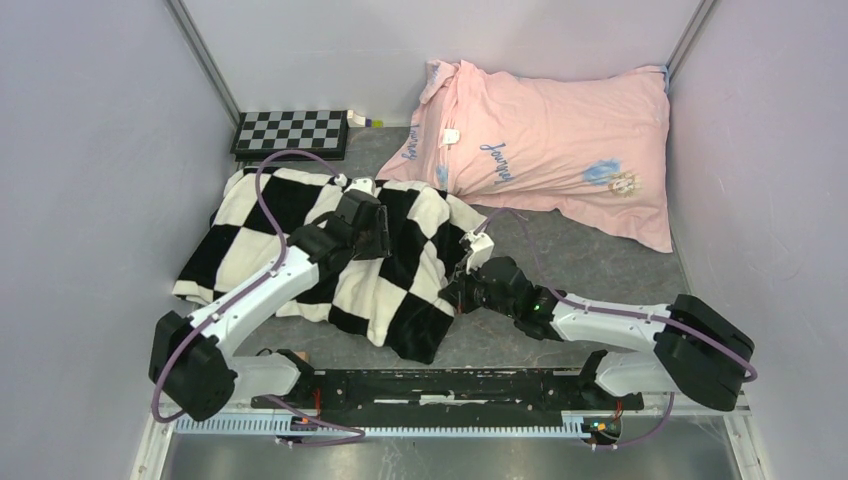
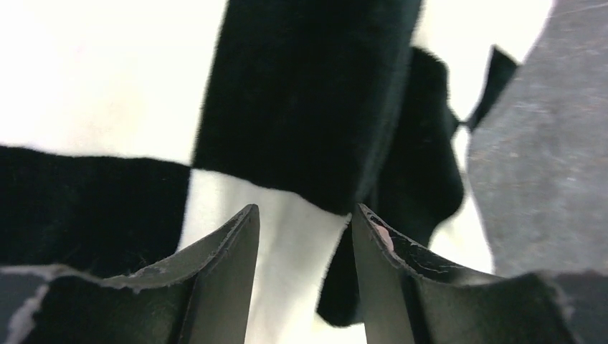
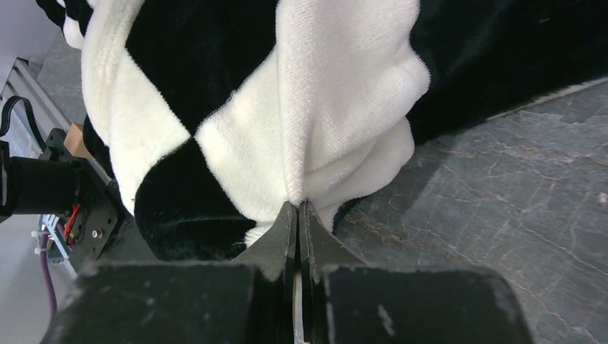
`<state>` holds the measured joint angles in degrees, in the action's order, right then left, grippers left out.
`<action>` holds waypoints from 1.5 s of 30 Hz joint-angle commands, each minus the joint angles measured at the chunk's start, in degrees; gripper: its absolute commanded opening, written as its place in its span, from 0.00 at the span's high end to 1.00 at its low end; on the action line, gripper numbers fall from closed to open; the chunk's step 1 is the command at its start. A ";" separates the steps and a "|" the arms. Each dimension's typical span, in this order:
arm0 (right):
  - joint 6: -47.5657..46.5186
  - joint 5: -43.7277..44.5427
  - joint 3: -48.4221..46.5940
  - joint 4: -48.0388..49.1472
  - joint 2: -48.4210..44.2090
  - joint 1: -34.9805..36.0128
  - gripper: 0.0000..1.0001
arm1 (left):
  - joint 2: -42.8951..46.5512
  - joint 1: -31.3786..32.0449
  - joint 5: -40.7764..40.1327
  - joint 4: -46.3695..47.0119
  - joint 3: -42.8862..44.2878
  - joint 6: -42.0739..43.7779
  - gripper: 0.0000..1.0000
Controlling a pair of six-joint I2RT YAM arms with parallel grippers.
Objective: Remove the pillowcase from the pillow
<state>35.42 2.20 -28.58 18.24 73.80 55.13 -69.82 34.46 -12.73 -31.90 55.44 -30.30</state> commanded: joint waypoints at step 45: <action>-19.90 12.17 -21.57 -27.88 -8.77 -8.29 0.02 | 25.33 -17.14 21.32 35.24 -34.50 -13.11 0.98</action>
<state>15.92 8.14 -49.12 -12.38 66.43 46.81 -50.13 17.67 8.25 -2.85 24.47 -39.51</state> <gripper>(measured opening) 0.979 0.043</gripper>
